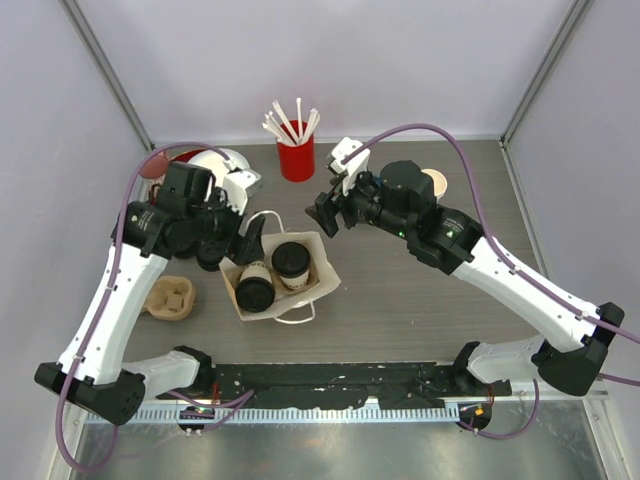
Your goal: Pack the takeout coffee
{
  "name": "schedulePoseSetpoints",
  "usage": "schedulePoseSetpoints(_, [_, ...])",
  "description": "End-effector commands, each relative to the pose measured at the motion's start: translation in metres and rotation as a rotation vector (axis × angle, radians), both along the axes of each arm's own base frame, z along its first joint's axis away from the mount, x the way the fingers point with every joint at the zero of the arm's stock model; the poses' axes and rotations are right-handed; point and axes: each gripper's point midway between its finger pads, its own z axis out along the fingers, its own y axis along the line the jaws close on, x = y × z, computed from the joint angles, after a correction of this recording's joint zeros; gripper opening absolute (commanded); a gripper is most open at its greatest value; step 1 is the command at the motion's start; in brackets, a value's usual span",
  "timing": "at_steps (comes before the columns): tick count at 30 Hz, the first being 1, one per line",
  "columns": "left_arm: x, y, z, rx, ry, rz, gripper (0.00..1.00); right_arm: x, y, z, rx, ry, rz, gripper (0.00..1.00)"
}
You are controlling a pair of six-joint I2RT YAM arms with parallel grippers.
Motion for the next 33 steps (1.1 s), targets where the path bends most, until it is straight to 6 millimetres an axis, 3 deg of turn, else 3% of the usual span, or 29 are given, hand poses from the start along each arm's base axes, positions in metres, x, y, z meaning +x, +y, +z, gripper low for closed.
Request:
schedulePoseSetpoints(1, [0.004, 0.005, -0.001, 0.011, -0.033, 0.027, 0.67, -0.002, 0.005, 0.027, 0.074, -0.019, 0.022, 0.80])
schedulePoseSetpoints(2, [0.005, 0.004, -0.003, 0.010, -0.026, 0.030, 0.60, -0.002, 0.006, 0.027, 0.075, -0.018, 0.025, 0.80])
schedulePoseSetpoints(3, [0.007, 0.004, -0.004, 0.010, -0.021, 0.038, 0.42, -0.002, 0.007, 0.024, 0.071, -0.011, 0.026, 0.80])
schedulePoseSetpoints(5, [0.010, 0.004, -0.008, 0.021, 0.000, 0.057, 0.21, -0.004, 0.007, 0.025, 0.075, -0.010, 0.033, 0.80])
schedulePoseSetpoints(6, [0.013, 0.005, -0.007, 0.024, -0.003, 0.067, 0.03, -0.004, 0.007, 0.025, 0.074, -0.009, 0.033, 0.80])
schedulePoseSetpoints(7, [0.014, 0.006, -0.008, 0.032, -0.001, 0.075, 0.00, -0.003, 0.008, 0.025, 0.073, -0.006, 0.033, 0.80])
schedulePoseSetpoints(12, [0.014, 0.000, -0.007, 0.001, 0.020, 0.071, 0.00, -0.008, 0.012, 0.016, 0.030, 0.011, 0.075, 0.80])
schedulePoseSetpoints(17, [0.013, -0.011, 0.005, -0.064, 0.048, 0.073, 0.00, -0.020, 0.017, -0.006, -0.057, 0.075, 0.171, 0.80])
schedulePoseSetpoints(18, [0.012, -0.015, 0.007, -0.090, 0.070, 0.078, 0.00, -0.017, 0.016, -0.002, -0.058, 0.079, 0.158, 0.80])
schedulePoseSetpoints(23, [0.009, -0.024, 0.017, -0.148, 0.093, 0.072, 0.00, 0.004, 0.008, -0.026, -0.108, 0.186, 0.051, 0.80])
schedulePoseSetpoints(28, [0.007, -0.026, 0.008, -0.149, 0.127, 0.074, 0.00, 0.013, 0.001, -0.056, -0.202, 0.281, -0.026, 0.80])
schedulePoseSetpoints(33, [0.006, -0.027, -0.004, -0.142, 0.159, 0.072, 0.00, 0.013, -0.006, -0.071, -0.242, 0.287, -0.046, 0.76])
